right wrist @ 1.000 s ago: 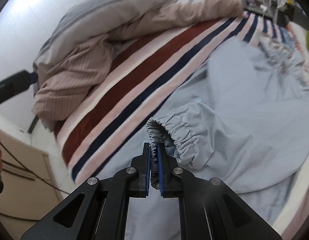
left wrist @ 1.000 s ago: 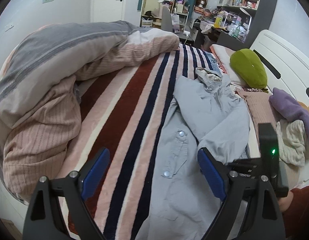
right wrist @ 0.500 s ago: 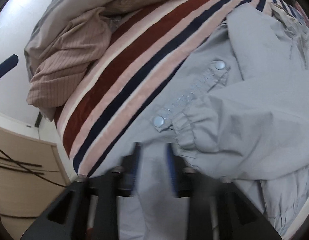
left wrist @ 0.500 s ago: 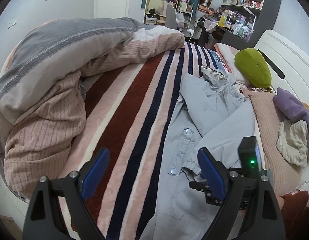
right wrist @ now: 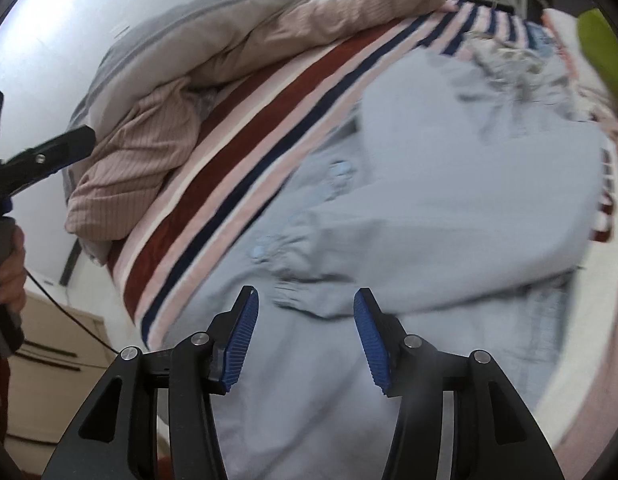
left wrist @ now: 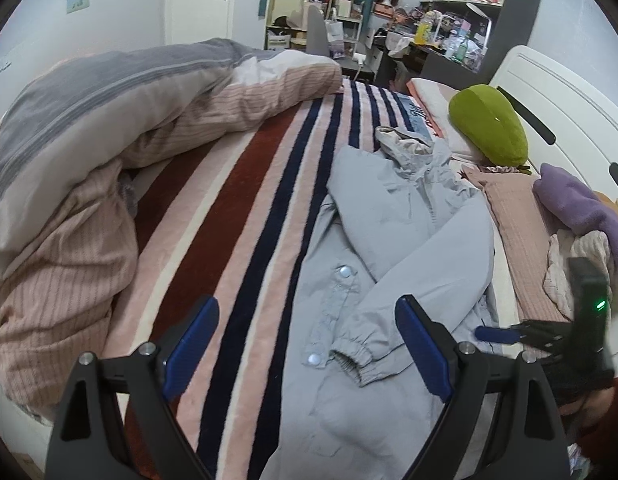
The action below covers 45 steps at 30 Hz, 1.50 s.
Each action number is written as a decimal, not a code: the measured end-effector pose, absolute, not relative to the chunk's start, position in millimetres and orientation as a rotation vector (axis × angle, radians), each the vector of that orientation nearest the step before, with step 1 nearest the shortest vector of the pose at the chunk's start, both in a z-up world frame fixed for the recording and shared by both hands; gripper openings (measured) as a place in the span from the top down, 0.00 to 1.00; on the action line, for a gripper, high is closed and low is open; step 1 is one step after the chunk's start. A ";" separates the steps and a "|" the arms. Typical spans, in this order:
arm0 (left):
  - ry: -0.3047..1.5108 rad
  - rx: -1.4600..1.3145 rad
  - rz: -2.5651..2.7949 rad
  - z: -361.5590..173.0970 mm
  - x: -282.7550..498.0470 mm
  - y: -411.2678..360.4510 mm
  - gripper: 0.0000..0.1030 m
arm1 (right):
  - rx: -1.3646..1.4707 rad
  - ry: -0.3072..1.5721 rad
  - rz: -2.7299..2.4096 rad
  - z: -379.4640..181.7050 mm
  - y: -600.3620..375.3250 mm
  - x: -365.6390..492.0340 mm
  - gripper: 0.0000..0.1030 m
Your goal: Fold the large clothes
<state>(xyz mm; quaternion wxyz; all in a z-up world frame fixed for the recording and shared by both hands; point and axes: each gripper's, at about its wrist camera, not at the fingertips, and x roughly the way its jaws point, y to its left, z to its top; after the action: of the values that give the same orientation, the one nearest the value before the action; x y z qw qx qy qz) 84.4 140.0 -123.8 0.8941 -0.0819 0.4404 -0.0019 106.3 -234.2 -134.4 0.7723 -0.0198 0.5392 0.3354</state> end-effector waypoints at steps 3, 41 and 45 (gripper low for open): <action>0.908 -0.144 -0.027 -120.8 96.6 125.4 0.15 | -0.012 1.141 0.687 -116.5 -266.0 112.7 0.56; 0.730 -0.090 -0.110 -54.1 351.4 34.1 0.10 | -0.013 0.941 0.365 -75.2 -415.6 515.4 0.40; 0.764 -0.086 -0.089 -81.9 357.9 27.1 0.10 | -0.004 1.021 0.364 -124.8 -416.6 538.5 0.37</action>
<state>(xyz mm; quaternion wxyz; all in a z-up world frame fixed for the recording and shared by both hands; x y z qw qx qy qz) 357.9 27.1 -81.9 0.9260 -0.0418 0.3727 -0.0433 538.5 -416.6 -124.9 0.8568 -0.0020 0.4857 0.1734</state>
